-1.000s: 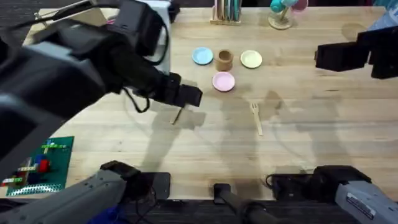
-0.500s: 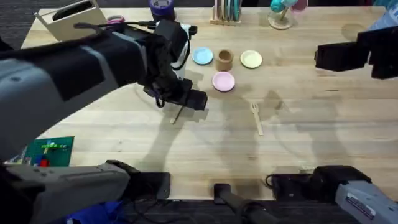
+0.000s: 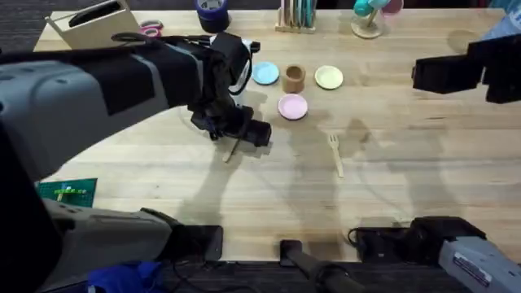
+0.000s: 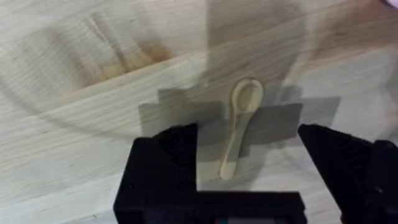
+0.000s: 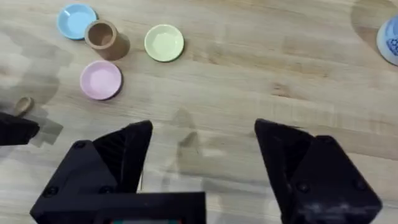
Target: Pick up a utensil and set it on the pink plate, then put the other utensil in the container.
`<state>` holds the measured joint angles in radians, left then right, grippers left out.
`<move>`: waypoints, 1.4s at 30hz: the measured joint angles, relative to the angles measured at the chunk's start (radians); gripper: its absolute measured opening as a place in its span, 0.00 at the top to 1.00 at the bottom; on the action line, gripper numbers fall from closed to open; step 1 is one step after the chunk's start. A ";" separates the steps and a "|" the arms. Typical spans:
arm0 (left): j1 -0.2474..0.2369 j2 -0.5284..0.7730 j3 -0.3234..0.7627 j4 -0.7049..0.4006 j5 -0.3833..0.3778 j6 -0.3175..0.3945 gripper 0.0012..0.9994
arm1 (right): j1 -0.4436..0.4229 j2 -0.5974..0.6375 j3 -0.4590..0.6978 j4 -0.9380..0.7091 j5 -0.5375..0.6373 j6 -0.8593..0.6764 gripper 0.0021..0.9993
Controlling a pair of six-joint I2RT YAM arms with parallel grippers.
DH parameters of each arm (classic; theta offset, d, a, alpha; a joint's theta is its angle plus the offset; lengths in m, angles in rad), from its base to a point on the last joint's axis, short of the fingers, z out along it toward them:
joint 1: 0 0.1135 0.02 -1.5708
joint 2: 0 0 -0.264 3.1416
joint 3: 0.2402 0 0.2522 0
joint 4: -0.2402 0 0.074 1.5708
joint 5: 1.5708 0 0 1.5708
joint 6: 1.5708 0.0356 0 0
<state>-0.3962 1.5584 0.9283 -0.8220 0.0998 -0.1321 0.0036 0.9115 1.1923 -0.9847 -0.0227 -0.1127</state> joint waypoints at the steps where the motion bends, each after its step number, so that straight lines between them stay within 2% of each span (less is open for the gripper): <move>1: 0.000 0.001 0.001 0.000 0.000 0.000 0.00 | 0.000 0.000 0.000 0.000 0.000 0.000 0.00; 9: -0.004 0.002 0.001 0.000 -0.008 -0.005 0.02 | 0.000 0.000 0.000 0.000 0.000 0.000 0.00; 20: -0.007 0.009 0.001 -0.001 -0.057 -0.015 0.38 | 0.000 0.000 0.000 0.000 0.000 0.000 0.00; 22: -0.011 0.012 0.001 0.000 -0.073 -0.020 0.48 | 0.000 0.000 0.000 0.000 0.000 0.000 0.00; 24: -0.019 0.012 0.001 0.000 -0.075 -0.025 0.57 | 0.000 0.000 0.000 0.000 0.000 0.000 0.00; 29: -0.047 0.012 0.001 0.001 -0.077 -0.033 0.66 | 0.000 0.000 0.000 0.000 0.000 0.000 0.00; 33: -0.060 0.012 0.001 0.005 -0.065 -0.048 0.83 | 0.000 0.000 0.000 0.000 0.000 0.000 0.00; 38: -0.063 0.012 0.002 0.008 -0.058 -0.057 0.95 | 0.000 0.000 0.000 0.000 0.000 0.000 0.00; 42: -0.063 0.012 0.003 0.007 -0.058 -0.063 0.95 | 0.000 0.000 0.000 0.000 0.000 0.000 0.00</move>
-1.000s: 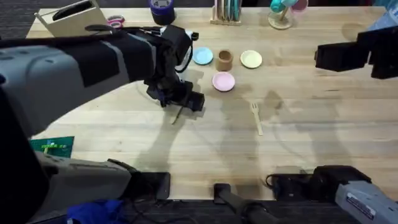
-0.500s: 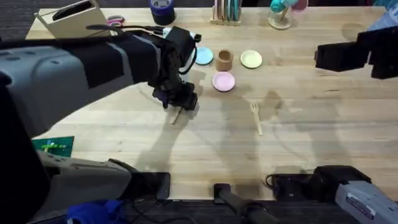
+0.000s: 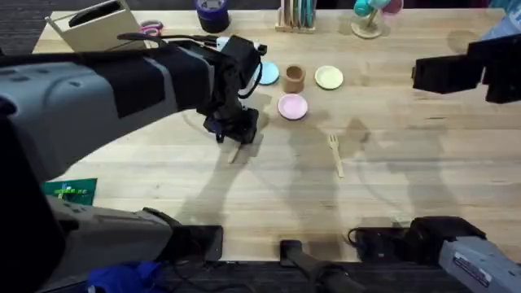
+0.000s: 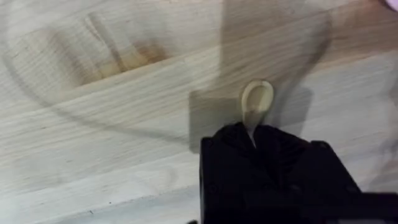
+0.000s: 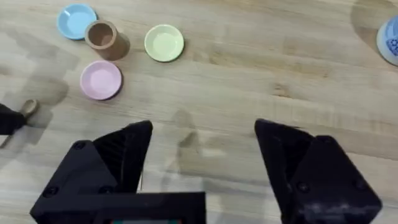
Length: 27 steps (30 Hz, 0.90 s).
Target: Pick up a utensil and set it on the pink plate, then put the other utensil in the container.
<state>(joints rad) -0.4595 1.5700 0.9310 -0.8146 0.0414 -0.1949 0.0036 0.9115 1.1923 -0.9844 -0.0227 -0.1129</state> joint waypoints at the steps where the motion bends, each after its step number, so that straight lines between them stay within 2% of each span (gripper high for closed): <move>1: 0.000 0.000 0.000 0.000 0.000 0.000 0.95 | 0.000 0.000 0.000 0.000 0.000 0.000 0.00; 8: 0.000 0.000 0.003 -0.006 0.000 -0.001 0.96 | 0.000 0.000 0.000 0.000 0.000 0.000 0.00; 14: -0.003 0.026 0.058 -0.093 0.023 -0.001 0.96 | 0.000 0.000 0.000 0.000 0.000 0.000 0.00; 23: -0.006 0.032 0.297 -0.209 0.026 0.010 0.96 | 0.000 0.000 0.000 0.000 0.000 0.000 0.00; 24: -0.020 0.033 0.366 -0.232 0.026 0.025 0.96 | 0.000 0.000 0.000 0.000 0.000 0.000 0.00; 27: -0.049 0.032 0.430 -0.235 0.026 0.036 0.96 | 0.000 0.000 0.000 0.000 0.000 0.000 0.00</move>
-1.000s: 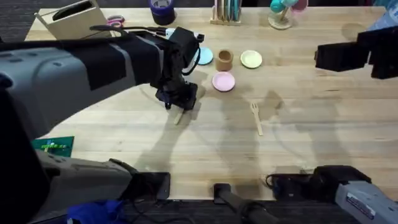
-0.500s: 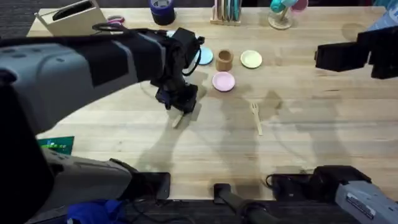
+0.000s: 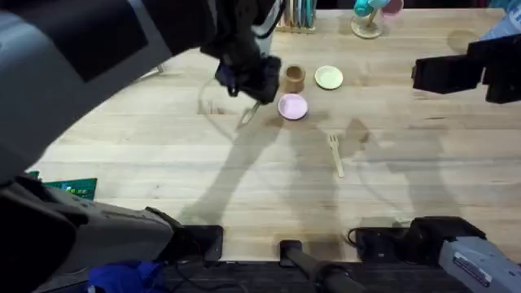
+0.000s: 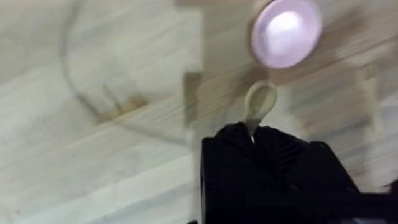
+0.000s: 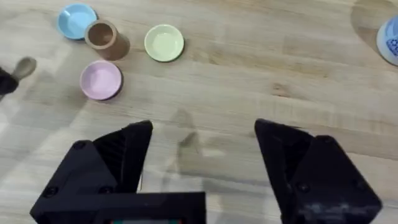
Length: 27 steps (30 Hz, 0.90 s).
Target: Pick up a utensil and set it on the pink plate, then put the other utensil in the container.
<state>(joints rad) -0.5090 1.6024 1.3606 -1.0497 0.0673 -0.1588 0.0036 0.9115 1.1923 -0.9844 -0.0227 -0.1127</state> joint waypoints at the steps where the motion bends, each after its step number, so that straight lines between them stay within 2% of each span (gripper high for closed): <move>1: -0.011 0.000 0.019 -0.002 0.000 0.002 0.96 | 0.000 0.000 0.000 0.000 0.000 0.000 0.00; 7: -0.072 0.024 0.125 -0.025 0.000 0.010 0.96 | 0.000 0.000 0.000 0.000 0.000 0.000 0.00; 14: -0.119 0.206 0.267 -0.074 0.000 0.046 0.96 | 0.000 0.000 0.000 0.000 0.000 0.000 0.00; 20: -0.132 0.336 0.335 -0.060 0.000 0.079 0.96 | 0.000 0.000 0.000 0.000 0.000 0.000 0.00; 27: -0.132 0.385 0.342 -0.019 0.000 0.101 0.96 | 0.000 0.000 0.000 0.000 0.000 0.000 0.00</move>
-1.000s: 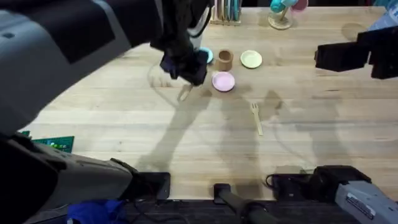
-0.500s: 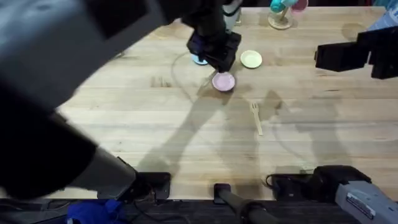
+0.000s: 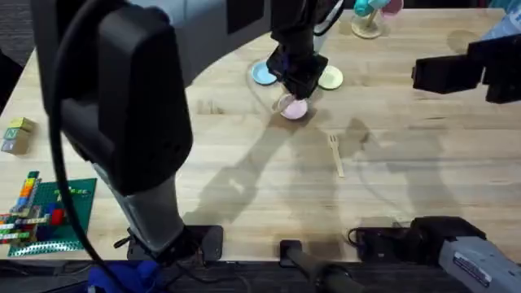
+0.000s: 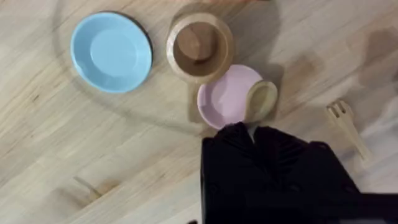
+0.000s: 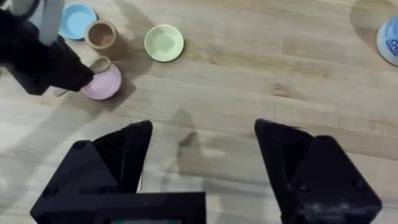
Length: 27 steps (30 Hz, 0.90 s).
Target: Pick up a utensil and set it on the pink plate, then put the other utensil in the container.
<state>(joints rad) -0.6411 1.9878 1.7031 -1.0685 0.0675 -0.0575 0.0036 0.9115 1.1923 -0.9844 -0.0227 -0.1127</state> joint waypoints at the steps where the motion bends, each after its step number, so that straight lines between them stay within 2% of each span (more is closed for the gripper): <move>1: 0.000 0.006 0.000 0.004 0.000 0.002 0.96 | 0.000 0.000 0.000 0.000 0.000 0.000 0.00; 17: 0.000 0.102 0.001 0.088 0.000 0.020 0.92 | 0.000 0.000 0.000 0.000 0.000 0.000 0.00; 27: 0.000 0.124 0.002 0.092 0.000 0.024 0.88 | 0.000 0.000 0.000 0.000 0.000 0.000 0.00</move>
<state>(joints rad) -0.6411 2.1121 1.7046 -0.9763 0.0677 -0.0334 0.0036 0.9115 1.1923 -0.9844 -0.0227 -0.1127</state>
